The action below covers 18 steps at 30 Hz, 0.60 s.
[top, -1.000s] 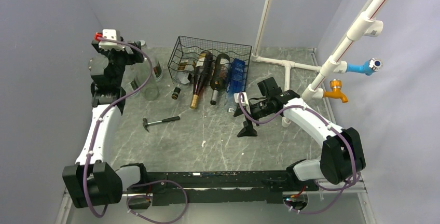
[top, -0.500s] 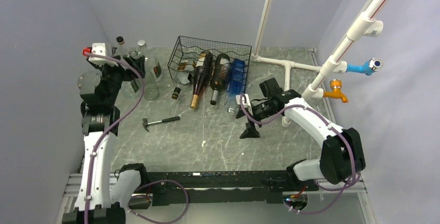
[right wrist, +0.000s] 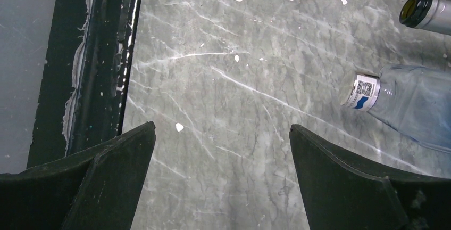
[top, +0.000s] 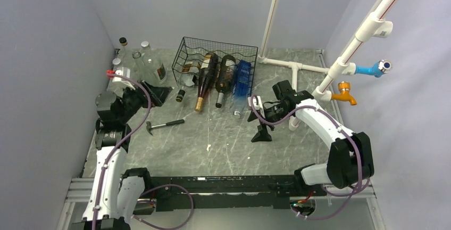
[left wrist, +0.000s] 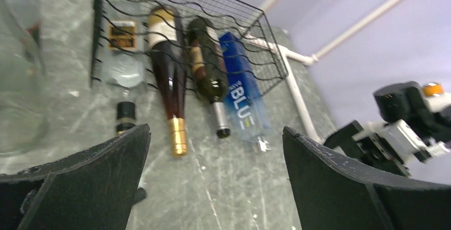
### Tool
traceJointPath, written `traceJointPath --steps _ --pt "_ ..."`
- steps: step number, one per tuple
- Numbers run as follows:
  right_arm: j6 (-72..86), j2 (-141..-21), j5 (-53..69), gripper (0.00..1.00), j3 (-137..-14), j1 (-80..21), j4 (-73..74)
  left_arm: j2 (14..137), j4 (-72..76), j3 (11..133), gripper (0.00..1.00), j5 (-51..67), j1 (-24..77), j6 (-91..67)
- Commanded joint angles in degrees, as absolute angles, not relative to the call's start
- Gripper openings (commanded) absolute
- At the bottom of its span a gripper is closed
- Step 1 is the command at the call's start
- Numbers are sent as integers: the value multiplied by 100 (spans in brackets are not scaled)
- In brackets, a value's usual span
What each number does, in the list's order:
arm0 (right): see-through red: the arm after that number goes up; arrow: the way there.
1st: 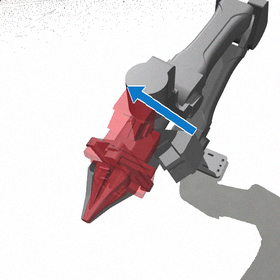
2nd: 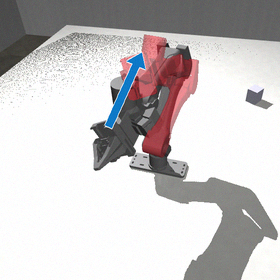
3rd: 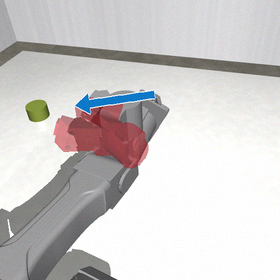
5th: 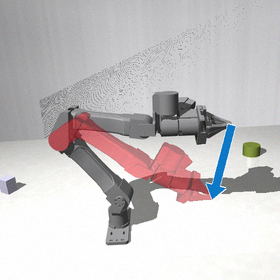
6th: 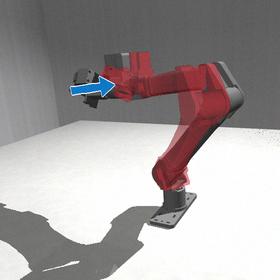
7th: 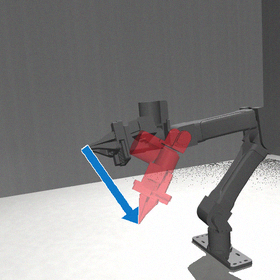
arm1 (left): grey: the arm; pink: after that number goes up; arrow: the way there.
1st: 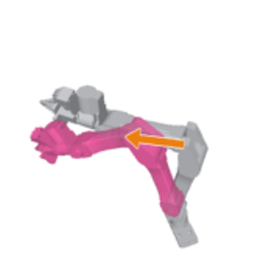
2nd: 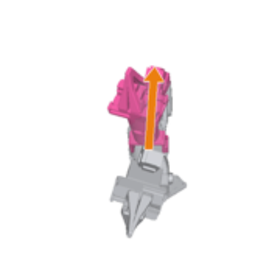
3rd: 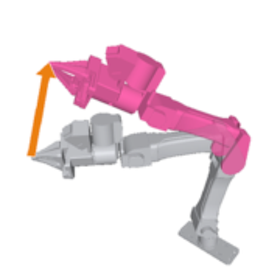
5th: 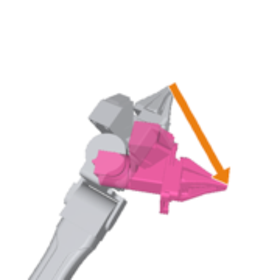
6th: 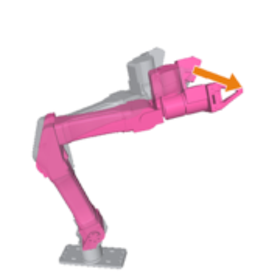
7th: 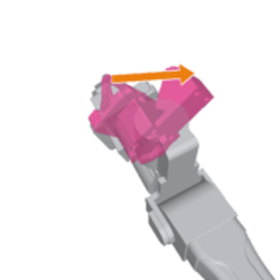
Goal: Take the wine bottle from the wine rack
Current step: Move the wine bottle to the corner of the board, then pick up the wine bottle from the wine rack.
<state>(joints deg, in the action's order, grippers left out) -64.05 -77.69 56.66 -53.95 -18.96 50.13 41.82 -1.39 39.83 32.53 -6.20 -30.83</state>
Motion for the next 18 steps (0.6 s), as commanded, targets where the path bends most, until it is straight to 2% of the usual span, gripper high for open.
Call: traceJointPath --steps 1,4,9,13,18 --pt "-6887 -7736 5838 100 -5628 -1767 5382 4302 573 3743 99 4081 -526 -3590" --pt "-6961 -7716 5827 100 -5634 -1709 5447 4638 -49 4073 99 3808 -104 -3200" --pt "-6987 -7613 5814 100 -5564 -1696 5402 5276 -1318 5085 99 2427 1089 -2026" --pt "-7100 -7645 5842 100 -5571 -1696 5476 5751 -1863 5653 99 1881 1398 -1483" --pt "-7131 -7626 5851 100 -5556 -1701 5471 6186 -1841 5933 99 1549 1506 -1150"
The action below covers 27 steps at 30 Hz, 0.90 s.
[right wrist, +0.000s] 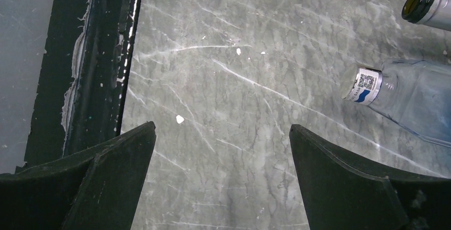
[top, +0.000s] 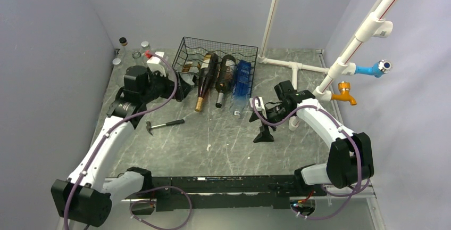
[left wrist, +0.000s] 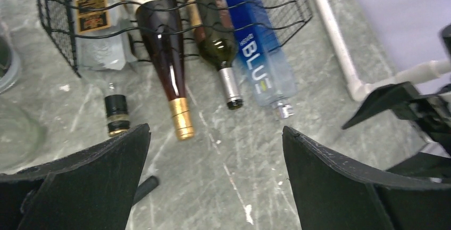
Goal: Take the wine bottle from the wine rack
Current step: Pick up the wine bottle from the wine rack.
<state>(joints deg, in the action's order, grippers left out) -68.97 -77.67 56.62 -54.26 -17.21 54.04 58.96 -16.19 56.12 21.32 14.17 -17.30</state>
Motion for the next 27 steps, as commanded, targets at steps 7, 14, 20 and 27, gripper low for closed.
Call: traceJointPath --steps 7,14,20,27 --pt "-7050 -7597 5819 100 -5515 -1697 5358 7004 -2123 6635 100 1295 1635 -715" --pt "-7006 -7645 5776 100 -5494 -1699 5305 7575 -2352 6986 99 1012 1652 -318" --pt "-6941 -7669 5697 100 -5459 -1696 5216 7576 -1946 6488 99 789 1651 -104" --pt "-6952 -7779 5660 100 -5467 -1697 5222 7682 -1899 6409 99 587 1635 161"
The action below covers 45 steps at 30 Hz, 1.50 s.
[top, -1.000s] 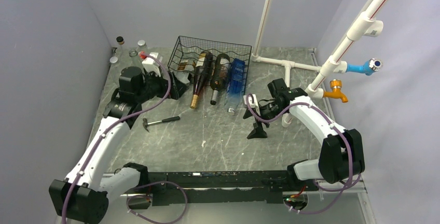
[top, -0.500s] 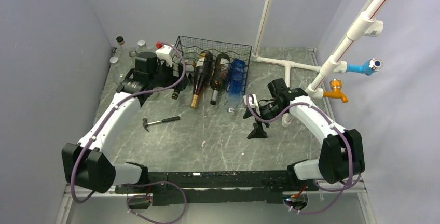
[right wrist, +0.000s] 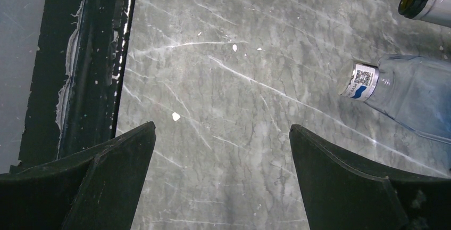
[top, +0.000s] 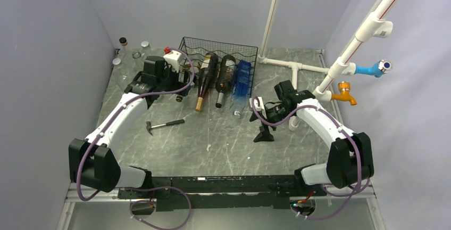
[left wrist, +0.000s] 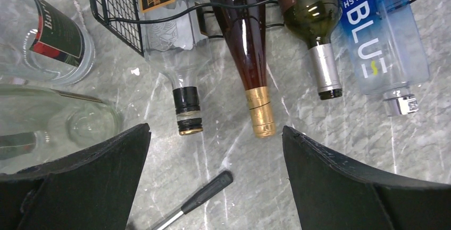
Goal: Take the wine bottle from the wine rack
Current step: Pick up the wine bottle from the wine rack.
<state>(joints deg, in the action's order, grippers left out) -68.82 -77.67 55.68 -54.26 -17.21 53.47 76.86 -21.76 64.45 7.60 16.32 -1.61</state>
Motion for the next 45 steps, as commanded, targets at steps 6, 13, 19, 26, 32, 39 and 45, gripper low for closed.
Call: traceJointPath --steps 6,13,19,26,32,39,45 --pt "-6961 -7753 5673 100 -5458 -1700 5221 7995 -1844 6435 99 508 1525 125" --pt "-6992 -7708 5702 100 -5449 -1705 5238 8273 -1890 6556 100 597 1300 40" --pt "-7038 -7695 5722 100 -5451 -1704 5265 8460 -1890 6570 99 684 1257 35" --pt "-7089 -7698 5739 100 -5462 -1714 5316 8720 -1865 6612 98 899 1177 46" --pt "-7108 -7684 5735 100 -5458 -1714 5324 9102 -1846 6703 90 1210 1151 -64" --pt "-7115 -7665 5739 100 -5458 -1723 5336 9623 -1774 6914 82 1141 1151 -333" --pt "-7131 -7617 5739 100 -5449 -1722 5342 10213 -1939 7348 74 1020 1201 -431"
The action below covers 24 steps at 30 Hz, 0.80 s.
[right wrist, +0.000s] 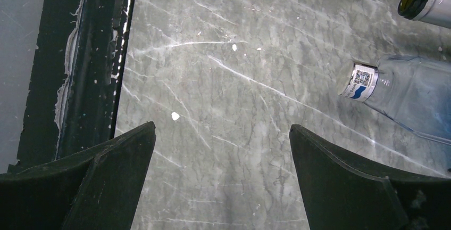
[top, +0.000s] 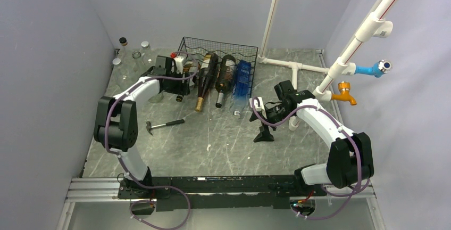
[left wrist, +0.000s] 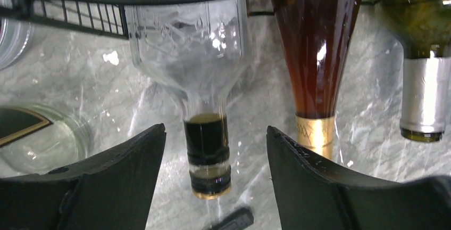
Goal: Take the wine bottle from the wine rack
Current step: Pick up the wine bottle from the wine rack.
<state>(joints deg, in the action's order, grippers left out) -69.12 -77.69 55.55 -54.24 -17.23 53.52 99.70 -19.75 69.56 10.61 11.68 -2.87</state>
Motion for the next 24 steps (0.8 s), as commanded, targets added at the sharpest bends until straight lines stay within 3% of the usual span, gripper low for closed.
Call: traceJointPath --steps 1,8,11,24 --pt "-7136 -7618 5739 100 -5456 -1723 5343 10282 -1973 7402 73 992 1210 -461" --pt "-7154 -7626 5731 100 -5458 -1723 5362 10699 -2172 7709 61 921 1257 -580" --pt "-7161 -7644 5722 100 -5458 -1723 5370 10802 -2225 7801 51 957 1266 -593" --pt "-7159 -7646 5695 100 -5449 -1723 5361 10993 -2413 7908 53 893 1266 -589"
